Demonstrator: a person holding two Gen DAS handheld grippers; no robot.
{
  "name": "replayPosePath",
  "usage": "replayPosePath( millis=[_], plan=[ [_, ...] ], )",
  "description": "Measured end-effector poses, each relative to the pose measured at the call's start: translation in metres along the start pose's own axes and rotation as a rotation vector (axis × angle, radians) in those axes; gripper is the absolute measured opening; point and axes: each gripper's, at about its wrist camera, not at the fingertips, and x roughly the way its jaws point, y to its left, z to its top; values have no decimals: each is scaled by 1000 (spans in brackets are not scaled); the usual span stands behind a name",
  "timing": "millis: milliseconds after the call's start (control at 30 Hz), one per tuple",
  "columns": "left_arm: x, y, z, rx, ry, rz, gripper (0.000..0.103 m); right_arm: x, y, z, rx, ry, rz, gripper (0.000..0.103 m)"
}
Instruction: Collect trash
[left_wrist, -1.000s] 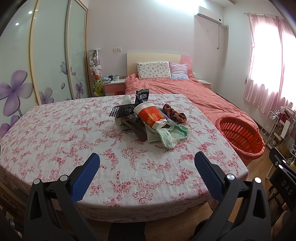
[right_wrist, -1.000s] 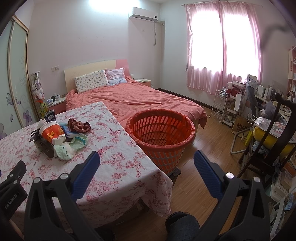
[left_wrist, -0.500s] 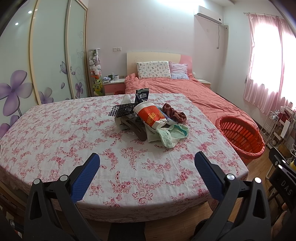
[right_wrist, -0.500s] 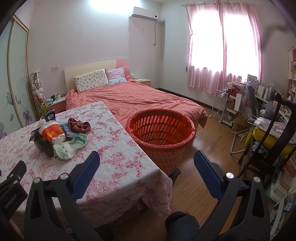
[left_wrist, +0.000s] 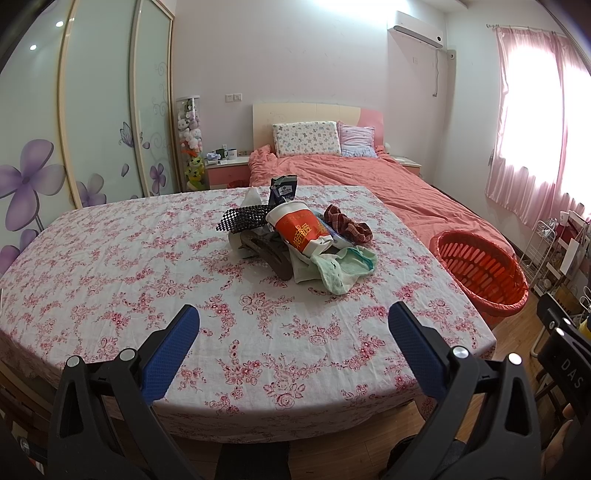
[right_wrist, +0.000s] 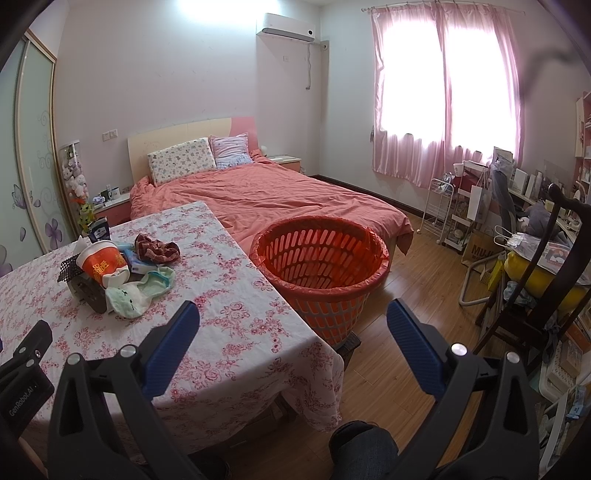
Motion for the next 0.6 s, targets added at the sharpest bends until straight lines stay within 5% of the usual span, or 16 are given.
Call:
replayPosePath(
  millis=[600],
  plan=[
    [8, -3, -2, -5, 5, 7, 101, 4, 1, 0, 0, -2, -6, 99]
  ],
)
